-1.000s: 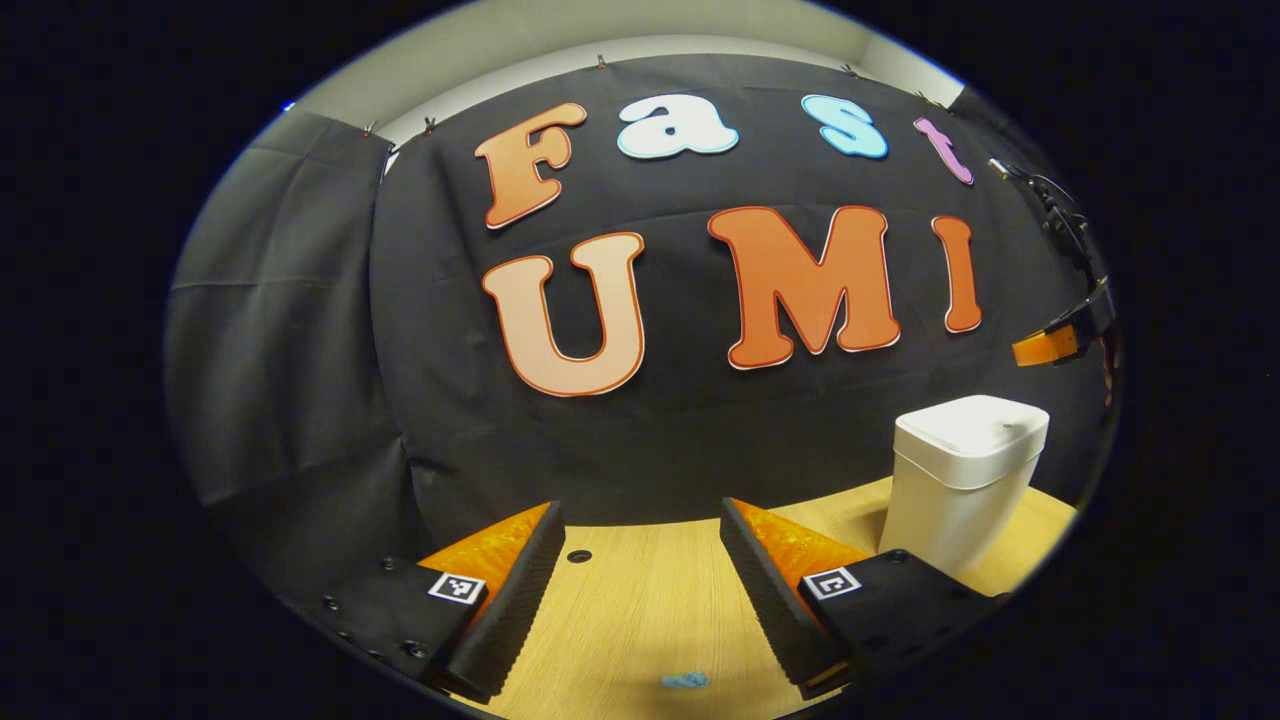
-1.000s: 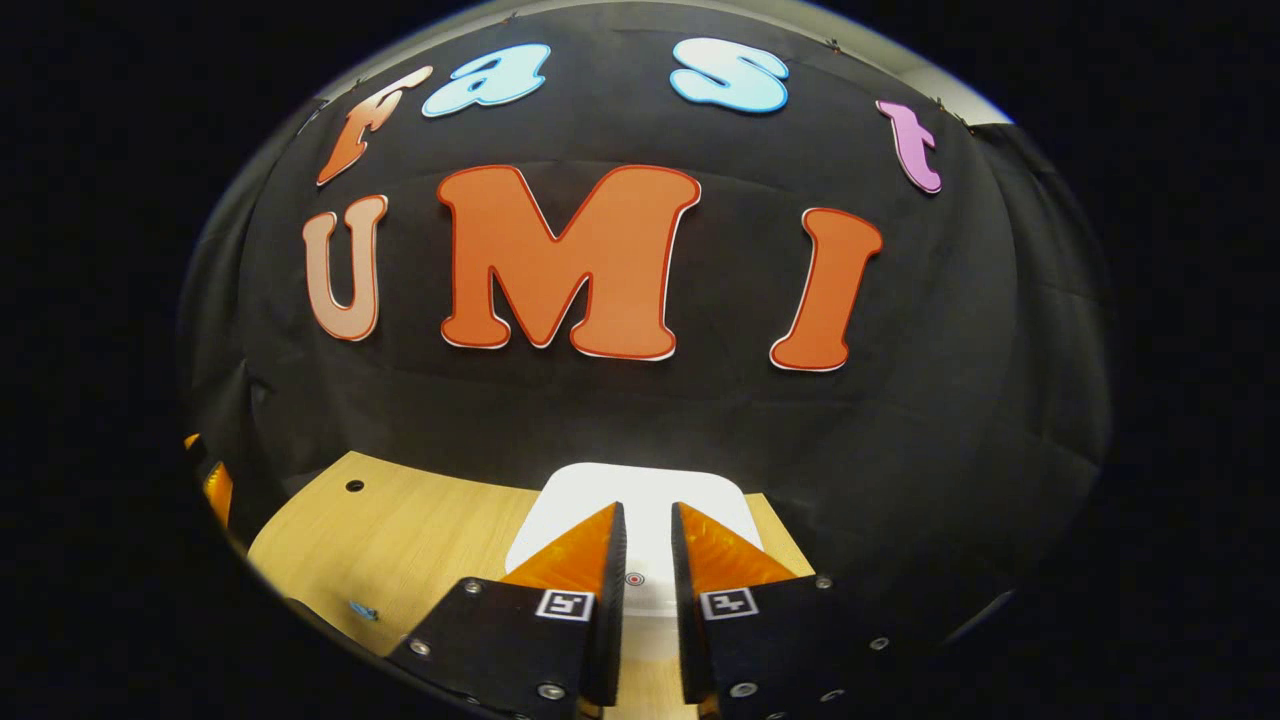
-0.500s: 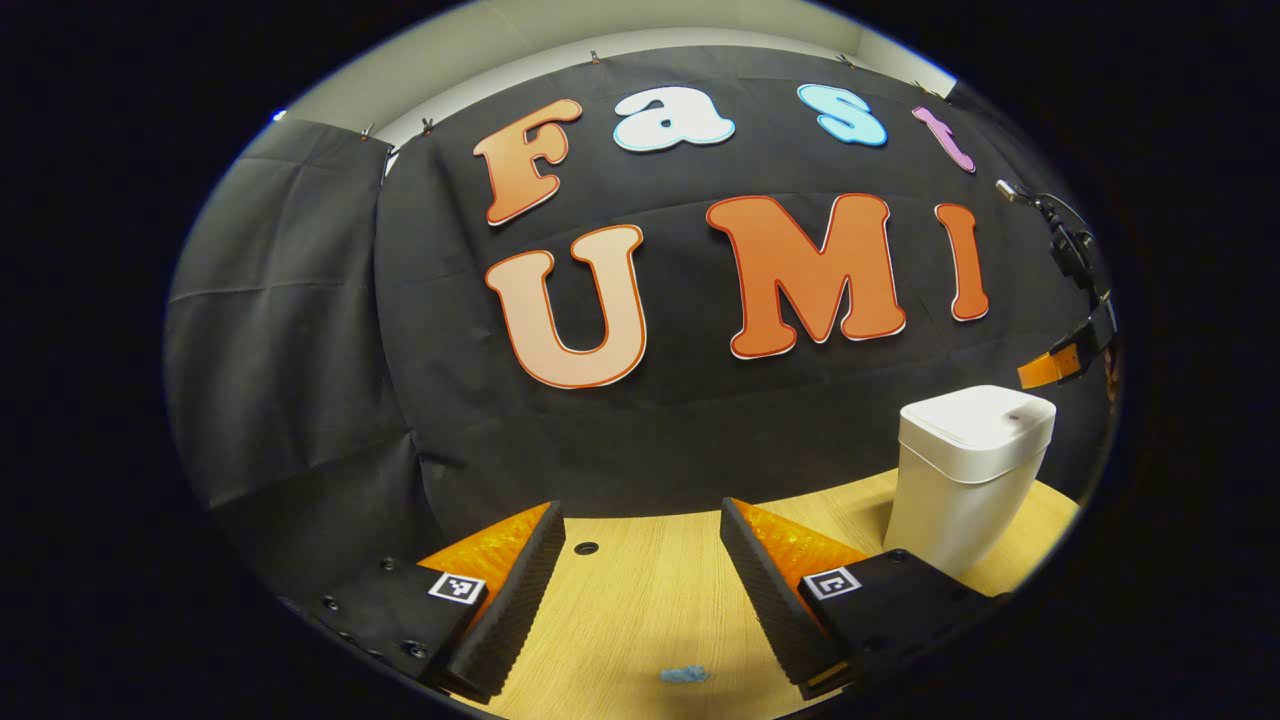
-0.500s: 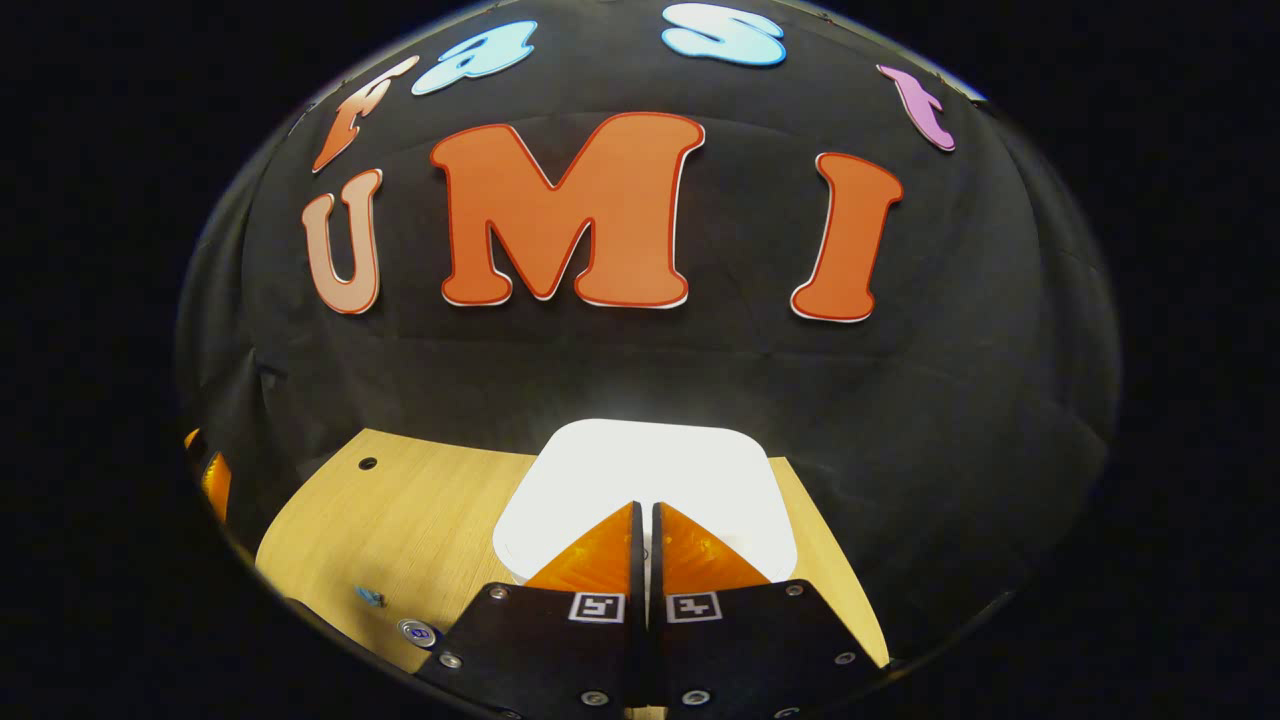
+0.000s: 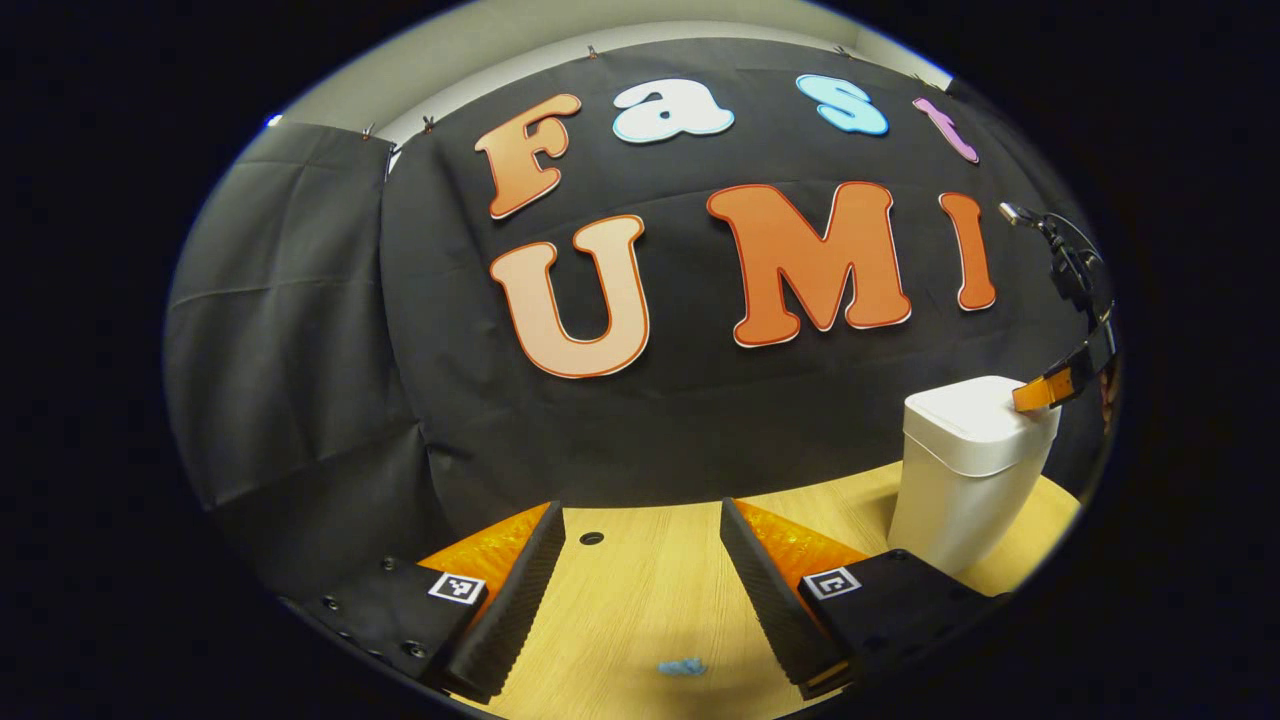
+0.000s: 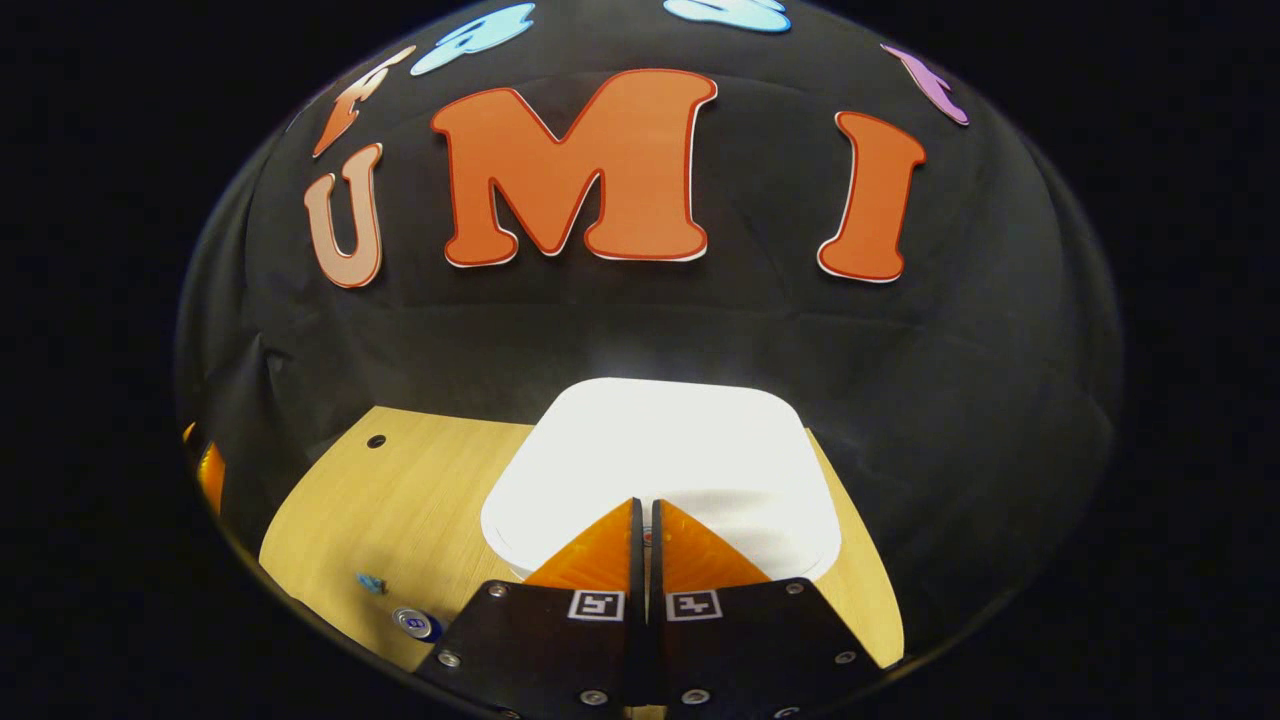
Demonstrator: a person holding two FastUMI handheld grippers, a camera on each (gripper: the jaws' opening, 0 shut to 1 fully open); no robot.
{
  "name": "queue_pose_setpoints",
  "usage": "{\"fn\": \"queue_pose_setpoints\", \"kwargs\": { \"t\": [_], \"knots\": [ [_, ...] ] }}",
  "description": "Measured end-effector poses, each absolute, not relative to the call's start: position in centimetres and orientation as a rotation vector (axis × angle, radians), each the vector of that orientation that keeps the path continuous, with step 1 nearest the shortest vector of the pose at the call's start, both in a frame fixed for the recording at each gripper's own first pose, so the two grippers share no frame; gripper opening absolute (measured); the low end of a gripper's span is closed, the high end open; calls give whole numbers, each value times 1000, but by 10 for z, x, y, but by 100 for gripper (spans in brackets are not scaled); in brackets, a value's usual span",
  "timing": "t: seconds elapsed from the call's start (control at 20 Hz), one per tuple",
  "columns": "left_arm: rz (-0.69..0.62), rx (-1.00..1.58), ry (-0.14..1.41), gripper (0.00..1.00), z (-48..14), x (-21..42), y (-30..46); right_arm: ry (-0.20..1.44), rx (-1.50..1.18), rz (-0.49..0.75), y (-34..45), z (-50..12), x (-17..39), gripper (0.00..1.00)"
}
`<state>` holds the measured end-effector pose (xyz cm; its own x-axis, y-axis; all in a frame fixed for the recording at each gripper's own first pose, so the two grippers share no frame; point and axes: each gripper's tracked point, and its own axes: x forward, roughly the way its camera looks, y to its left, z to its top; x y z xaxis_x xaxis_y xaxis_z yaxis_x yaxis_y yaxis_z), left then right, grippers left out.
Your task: Press the lid of the desktop garbage bin to open it, pick up the crumpled paper on the desktop and throw it into the bin, then pick up the pop can on the desktop and drop it into the bin, and finally close the garbage bin lid.
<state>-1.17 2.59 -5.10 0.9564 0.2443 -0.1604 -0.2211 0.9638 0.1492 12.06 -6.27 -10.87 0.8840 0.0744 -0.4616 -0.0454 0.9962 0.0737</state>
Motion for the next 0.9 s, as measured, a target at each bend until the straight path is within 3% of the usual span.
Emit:
{"fn": "queue_pose_setpoints", "kwargs": {
  "t": [0.3,0.7,0.9],
  "knots": [
    [231,151,198,99,-54,-1,7,536,86,67,-63,-114,118,1],
    [219,161,208,96,-57,-5,-12,477,116,135,-61,-104,118,1],
    [187,172,177,100,-51,8,-5,424,99,89,-64,-89,115,1]
  ]
}}
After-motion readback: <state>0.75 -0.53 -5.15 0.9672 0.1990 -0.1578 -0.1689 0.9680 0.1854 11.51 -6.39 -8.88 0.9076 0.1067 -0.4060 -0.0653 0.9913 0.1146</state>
